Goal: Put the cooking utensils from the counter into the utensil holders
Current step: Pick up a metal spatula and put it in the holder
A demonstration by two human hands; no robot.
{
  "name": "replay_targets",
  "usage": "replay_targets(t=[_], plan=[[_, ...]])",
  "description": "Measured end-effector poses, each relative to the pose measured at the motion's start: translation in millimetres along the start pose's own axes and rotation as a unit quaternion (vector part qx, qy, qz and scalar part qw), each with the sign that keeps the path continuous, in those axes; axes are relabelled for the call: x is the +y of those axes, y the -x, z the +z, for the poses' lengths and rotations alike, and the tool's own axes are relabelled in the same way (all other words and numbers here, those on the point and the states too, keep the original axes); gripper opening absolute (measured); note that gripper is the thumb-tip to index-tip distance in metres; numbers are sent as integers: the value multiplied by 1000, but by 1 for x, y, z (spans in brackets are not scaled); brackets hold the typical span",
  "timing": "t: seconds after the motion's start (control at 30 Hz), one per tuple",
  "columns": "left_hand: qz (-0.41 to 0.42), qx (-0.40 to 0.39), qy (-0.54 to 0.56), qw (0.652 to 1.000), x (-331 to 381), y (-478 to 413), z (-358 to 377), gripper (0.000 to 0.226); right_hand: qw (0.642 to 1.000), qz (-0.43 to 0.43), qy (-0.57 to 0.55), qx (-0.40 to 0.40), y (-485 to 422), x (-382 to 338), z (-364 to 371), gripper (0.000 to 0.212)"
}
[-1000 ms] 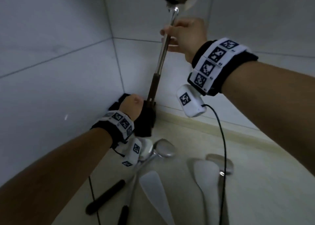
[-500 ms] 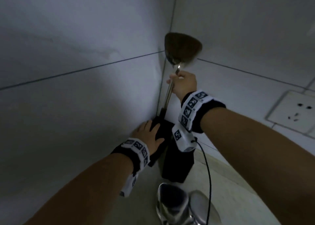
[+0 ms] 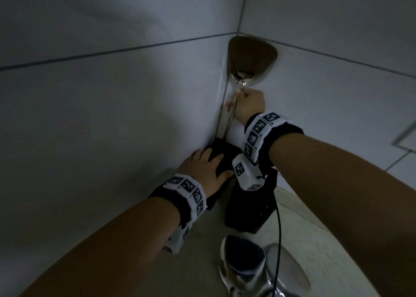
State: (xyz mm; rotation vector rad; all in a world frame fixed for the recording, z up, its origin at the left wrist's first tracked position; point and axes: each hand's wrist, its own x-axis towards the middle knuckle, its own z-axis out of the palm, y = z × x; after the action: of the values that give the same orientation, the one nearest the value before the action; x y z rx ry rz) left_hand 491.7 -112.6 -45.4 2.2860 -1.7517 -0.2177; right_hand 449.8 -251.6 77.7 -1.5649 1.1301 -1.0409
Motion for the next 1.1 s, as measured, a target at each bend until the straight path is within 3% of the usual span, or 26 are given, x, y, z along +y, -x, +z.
replay_targets(t=[0.2, 0.33, 0.6, 0.7, 0.77, 0.87, 0.97, 1.1], plan=[[-1, 1, 15, 1000, 0, 1, 1, 65, 999, 13, 30, -9, 8, 7, 1, 38], [-13, -23, 18, 999, 4, 2, -6, 62, 993, 49, 75, -76, 16, 6, -4, 49], [-17, 10, 19, 1000, 20, 21, -26, 59, 971, 62, 183, -139, 31, -2, -27, 54], [57, 88, 78, 991, 36, 39, -36, 44, 977, 52, 172, -119, 48, -1, -44, 33], [127, 150, 115, 974, 50, 55, -39, 30, 984, 50, 145, -88, 59, 1, -60, 37], [147, 185, 160, 959, 71, 82, -35, 24, 994, 71, 34, -77, 81, 0, -82, 28], [127, 120, 194, 965, 89, 109, -23, 27, 982, 138, -111, -60, 112, 4, -109, 33], [98, -43, 167, 980, 107, 141, 1, 25, 964, 217, -143, -61, 156, 34, -156, 34]])
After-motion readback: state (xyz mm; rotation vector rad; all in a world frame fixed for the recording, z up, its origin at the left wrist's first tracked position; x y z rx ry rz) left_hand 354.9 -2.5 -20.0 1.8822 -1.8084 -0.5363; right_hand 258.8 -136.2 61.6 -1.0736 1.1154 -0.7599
